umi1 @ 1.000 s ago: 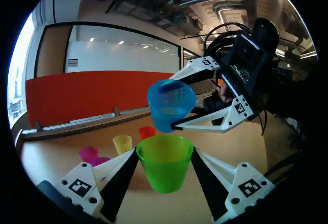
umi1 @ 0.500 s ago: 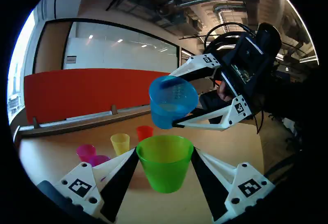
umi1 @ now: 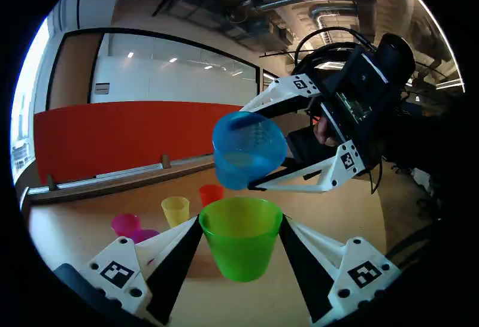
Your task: Pour water
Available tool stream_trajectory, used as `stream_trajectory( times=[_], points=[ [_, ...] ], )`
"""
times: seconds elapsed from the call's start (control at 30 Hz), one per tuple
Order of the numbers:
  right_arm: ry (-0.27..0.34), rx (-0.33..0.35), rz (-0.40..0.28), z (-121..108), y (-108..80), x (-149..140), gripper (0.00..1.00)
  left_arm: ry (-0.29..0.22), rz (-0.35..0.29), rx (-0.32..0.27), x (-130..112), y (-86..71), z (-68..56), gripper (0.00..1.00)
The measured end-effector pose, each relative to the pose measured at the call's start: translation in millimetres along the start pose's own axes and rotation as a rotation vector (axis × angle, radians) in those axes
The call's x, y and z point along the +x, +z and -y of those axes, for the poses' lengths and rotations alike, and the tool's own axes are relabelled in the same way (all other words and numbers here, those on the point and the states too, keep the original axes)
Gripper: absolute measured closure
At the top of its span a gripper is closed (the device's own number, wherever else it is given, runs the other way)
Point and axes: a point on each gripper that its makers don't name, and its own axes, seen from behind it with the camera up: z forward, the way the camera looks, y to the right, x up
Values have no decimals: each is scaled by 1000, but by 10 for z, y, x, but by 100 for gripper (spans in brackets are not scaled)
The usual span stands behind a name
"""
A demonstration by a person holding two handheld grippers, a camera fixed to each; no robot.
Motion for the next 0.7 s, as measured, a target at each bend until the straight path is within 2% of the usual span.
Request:
stream_trajectory(
  times=[0.7],
  points=[
    [-122, 0, 22, -67, 68, -1, 11, 6, -4, -10, 38, 25, -40, 12]
  ],
)
